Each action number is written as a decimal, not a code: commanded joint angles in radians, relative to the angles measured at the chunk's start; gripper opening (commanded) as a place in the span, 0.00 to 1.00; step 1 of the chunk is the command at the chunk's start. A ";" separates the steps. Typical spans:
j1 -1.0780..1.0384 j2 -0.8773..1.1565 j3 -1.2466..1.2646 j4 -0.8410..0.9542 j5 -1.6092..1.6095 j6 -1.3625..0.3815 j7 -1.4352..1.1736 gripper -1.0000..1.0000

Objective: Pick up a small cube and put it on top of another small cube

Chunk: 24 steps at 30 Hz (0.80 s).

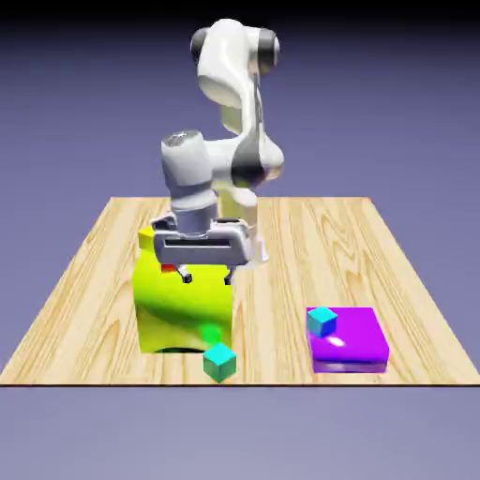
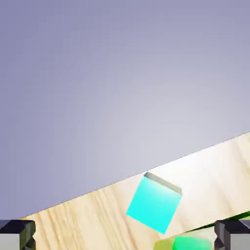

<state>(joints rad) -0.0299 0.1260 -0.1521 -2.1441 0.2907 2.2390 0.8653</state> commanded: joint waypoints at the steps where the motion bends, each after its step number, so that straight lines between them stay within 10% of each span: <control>1: -0.001 0.036 -0.008 0.035 0.015 -0.042 0.006 0.50; 24: -0.050 0.870 -0.190 0.832 0.363 -0.997 0.155 0.50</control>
<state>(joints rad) -0.0798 0.9958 -0.3422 -1.3121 0.6540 1.2418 1.0206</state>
